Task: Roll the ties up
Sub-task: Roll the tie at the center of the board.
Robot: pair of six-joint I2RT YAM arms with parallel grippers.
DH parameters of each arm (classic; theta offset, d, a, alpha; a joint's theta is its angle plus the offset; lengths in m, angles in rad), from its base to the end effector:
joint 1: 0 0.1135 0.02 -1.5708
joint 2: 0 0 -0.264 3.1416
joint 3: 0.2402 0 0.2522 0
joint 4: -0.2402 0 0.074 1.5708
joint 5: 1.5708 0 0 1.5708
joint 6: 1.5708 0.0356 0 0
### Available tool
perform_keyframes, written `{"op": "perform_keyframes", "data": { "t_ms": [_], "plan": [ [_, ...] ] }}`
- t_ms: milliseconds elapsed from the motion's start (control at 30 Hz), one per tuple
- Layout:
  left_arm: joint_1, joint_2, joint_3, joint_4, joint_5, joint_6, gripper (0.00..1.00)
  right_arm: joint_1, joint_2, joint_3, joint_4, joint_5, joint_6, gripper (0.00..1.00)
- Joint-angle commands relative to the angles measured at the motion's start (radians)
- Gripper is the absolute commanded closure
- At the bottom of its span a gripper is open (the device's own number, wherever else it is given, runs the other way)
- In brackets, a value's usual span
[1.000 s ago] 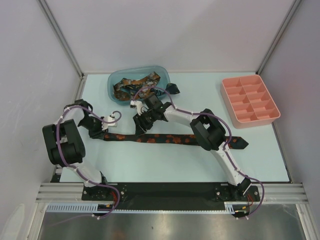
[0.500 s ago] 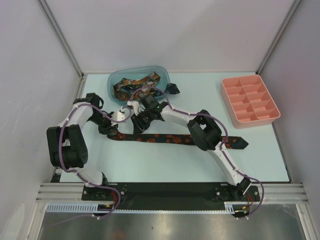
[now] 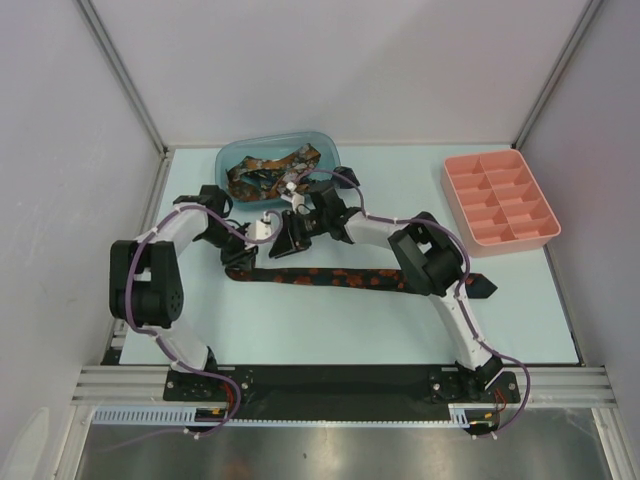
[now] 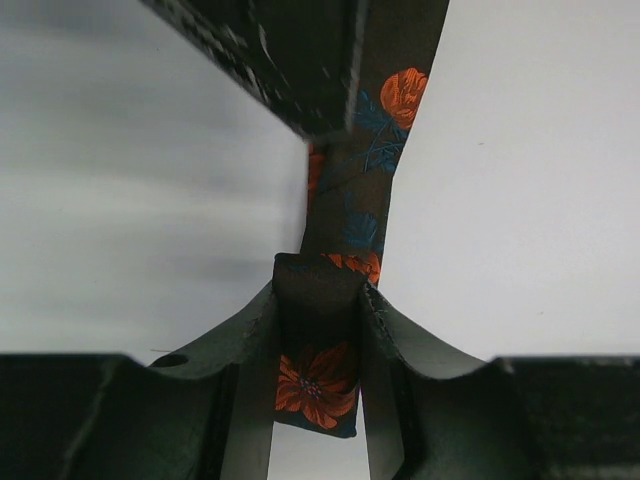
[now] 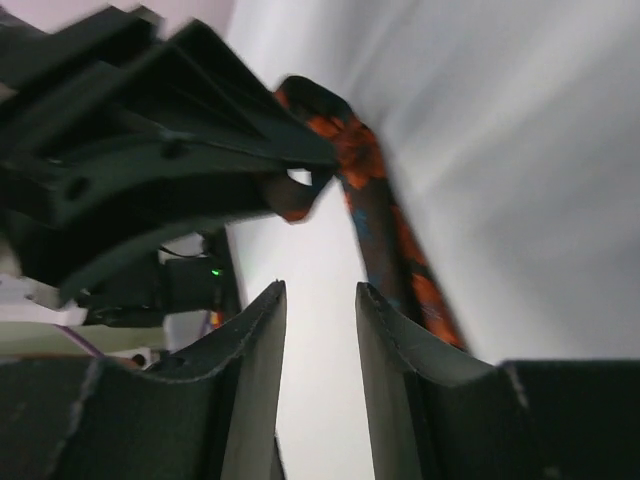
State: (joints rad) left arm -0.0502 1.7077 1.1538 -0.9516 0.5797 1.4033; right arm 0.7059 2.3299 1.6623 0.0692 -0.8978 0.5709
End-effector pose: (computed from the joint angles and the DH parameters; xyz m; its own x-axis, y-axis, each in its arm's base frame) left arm 0.3013 -0.0347 0.1936 -0.0895 0.8305 -0.5498 0.9956 0.0896 -0.0268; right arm 0.3706 0.3525 0.1463 -0.8449 -0.2776 -0.4572 -0.5223 0.2440 0.8171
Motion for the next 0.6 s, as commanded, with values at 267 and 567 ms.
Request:
{"op": "perform_keyframes", "data": {
  "t_ms": [267, 567],
  "plan": [
    [-0.031, 0.017, -0.02, 0.039, 0.072, -0.052, 0.62, 0.06, 0.061, 0.028, 0.245, -0.007, 0.26, 0.54],
    [-0.036, 0.018, -0.032, 0.054, 0.088, -0.067, 0.62, 0.063, 0.086, 0.019, 0.26, 0.02, 0.302, 0.53]
  ]
}}
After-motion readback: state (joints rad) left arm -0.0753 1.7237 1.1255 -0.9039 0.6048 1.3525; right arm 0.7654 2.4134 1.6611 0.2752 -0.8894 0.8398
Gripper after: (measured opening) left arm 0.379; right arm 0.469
